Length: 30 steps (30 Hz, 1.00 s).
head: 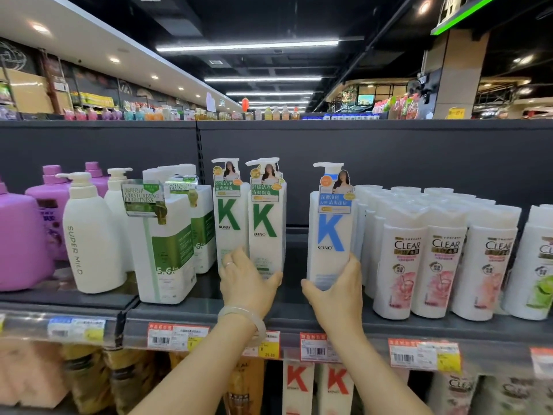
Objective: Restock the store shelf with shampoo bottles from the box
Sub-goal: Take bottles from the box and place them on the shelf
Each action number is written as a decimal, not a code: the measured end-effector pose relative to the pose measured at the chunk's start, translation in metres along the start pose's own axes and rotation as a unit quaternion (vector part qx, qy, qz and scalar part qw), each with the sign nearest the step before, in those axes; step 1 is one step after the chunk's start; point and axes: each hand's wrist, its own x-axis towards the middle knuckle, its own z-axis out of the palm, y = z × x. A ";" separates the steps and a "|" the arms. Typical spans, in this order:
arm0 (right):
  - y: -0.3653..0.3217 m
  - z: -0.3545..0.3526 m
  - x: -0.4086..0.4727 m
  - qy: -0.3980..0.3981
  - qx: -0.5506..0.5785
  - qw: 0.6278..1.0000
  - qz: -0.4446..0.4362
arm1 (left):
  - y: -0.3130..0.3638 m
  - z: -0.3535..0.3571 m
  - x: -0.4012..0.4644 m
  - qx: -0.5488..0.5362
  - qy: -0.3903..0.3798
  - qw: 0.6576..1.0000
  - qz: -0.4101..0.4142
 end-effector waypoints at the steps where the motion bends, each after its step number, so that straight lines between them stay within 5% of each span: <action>1: 0.000 0.000 0.000 0.000 0.001 1.000 0.000 | -0.001 -0.002 -0.002 0.007 0.006 1.000 0.005; 10: 0.006 0.003 0.002 -0.001 0.008 1.000 -0.012 | -0.017 -0.006 -0.026 0.034 0.015 0.999 0.020; 17: -0.002 -0.003 -0.006 -0.003 0.027 0.999 -0.033 | -0.029 -0.021 -0.041 -0.099 -0.003 0.994 0.054; 22: -0.028 -0.014 -0.047 0.037 0.073 0.979 -0.185 | -0.048 -0.049 -0.068 -0.091 0.011 0.990 0.107; 27: -0.060 0.028 -0.120 -0.106 0.028 0.960 -0.256 | -0.119 -0.102 -0.108 -0.010 0.020 0.998 0.050; 30: -0.066 0.074 -0.190 -0.259 -0.056 0.932 -0.246 | -0.194 -0.148 -0.146 0.094 -0.035 0.993 -0.058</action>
